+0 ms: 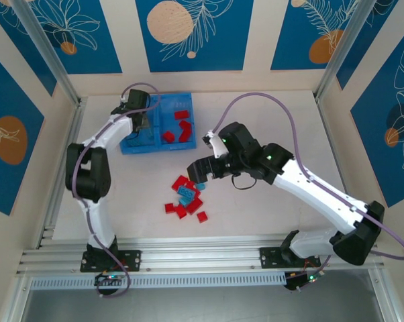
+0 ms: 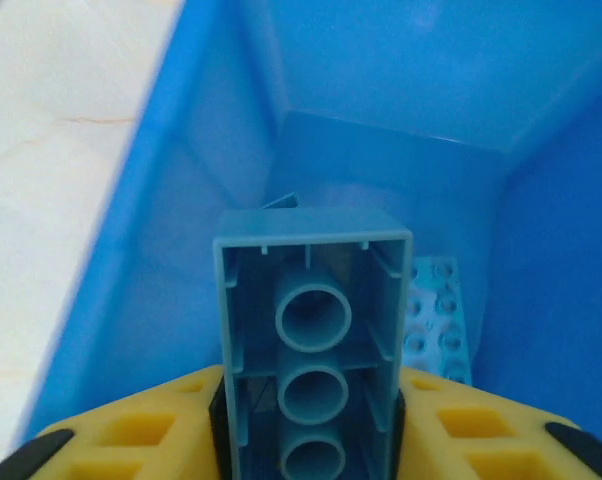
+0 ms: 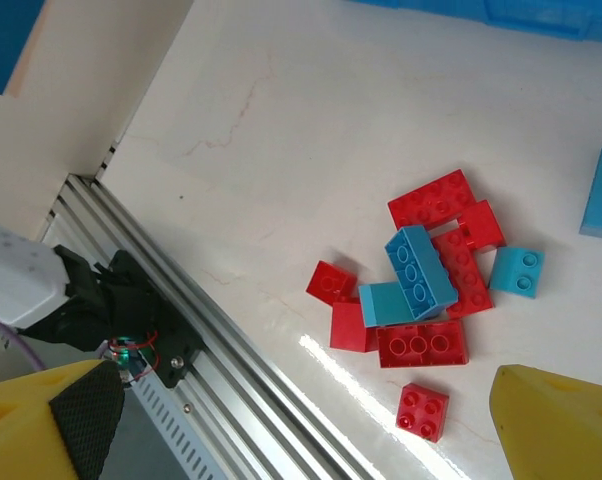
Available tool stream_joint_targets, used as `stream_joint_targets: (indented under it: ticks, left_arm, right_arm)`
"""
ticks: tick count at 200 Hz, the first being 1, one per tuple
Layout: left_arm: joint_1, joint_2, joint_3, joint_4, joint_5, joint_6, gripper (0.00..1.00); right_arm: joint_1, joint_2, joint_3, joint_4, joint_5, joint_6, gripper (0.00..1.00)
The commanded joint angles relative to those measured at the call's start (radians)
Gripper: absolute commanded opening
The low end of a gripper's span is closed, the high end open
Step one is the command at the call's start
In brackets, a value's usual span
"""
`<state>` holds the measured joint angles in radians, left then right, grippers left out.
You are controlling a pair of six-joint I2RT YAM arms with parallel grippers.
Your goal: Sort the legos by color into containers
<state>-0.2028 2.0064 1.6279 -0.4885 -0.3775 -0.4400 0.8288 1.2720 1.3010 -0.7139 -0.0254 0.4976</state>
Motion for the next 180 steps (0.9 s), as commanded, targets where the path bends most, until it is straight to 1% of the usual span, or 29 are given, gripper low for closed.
stream_joint_targets:
  ticks: [1,24,45,57,74,92,112,125,136,150,165,180]
  left_arm:
    - [0.024,0.035,0.080,-0.016,0.126,0.012,0.53]
    - [0.025,0.013,0.078,-0.019,0.129,0.012,0.58]
    - [0.025,-0.074,0.029,-0.023,0.153,-0.014,0.57]
    - [0.025,-0.170,-0.037,-0.003,0.193,-0.041,0.55]
    - [0.016,-0.337,-0.148,0.024,0.264,-0.078,0.54]
    - [-0.012,-0.543,-0.268,0.052,0.325,-0.074,0.53]
    - [-0.072,-0.758,-0.370,0.043,0.360,0.010,0.52]
    - [-0.124,-0.880,-0.415,0.015,0.378,0.100,0.51]
    - [-0.165,-0.970,-0.440,-0.020,0.416,0.186,0.51]
    - [-0.201,-1.059,-0.462,-0.084,0.531,0.314,0.51]
    - [-0.214,-1.132,-0.496,-0.151,0.695,0.427,0.58]
    - [-0.223,-1.185,-0.545,-0.180,0.798,0.492,0.63]
  right_arm:
    - [0.008,-0.067,-0.032,-0.035,0.026,0.040,0.96]
    - [0.009,-0.100,-0.069,-0.023,0.046,0.060,0.96]
    - [0.009,-0.099,-0.087,-0.015,0.073,0.069,0.96]
    - [0.009,-0.087,-0.091,-0.016,0.104,0.072,0.96]
    - [0.009,-0.059,-0.093,-0.026,0.178,0.084,0.96]
    - [0.007,-0.015,-0.091,-0.037,0.248,0.089,0.96]
    - [0.003,0.048,-0.089,-0.028,0.286,0.081,0.96]
    - [-0.002,0.096,-0.087,-0.012,0.298,0.079,0.96]
    - [-0.006,0.143,-0.086,0.009,0.313,0.081,0.96]
    - [-0.019,0.211,-0.077,0.038,0.318,0.091,0.96]
    - [-0.038,0.299,-0.054,0.061,0.324,0.095,0.95]
    - [-0.059,0.401,-0.014,0.070,0.333,0.091,0.91]
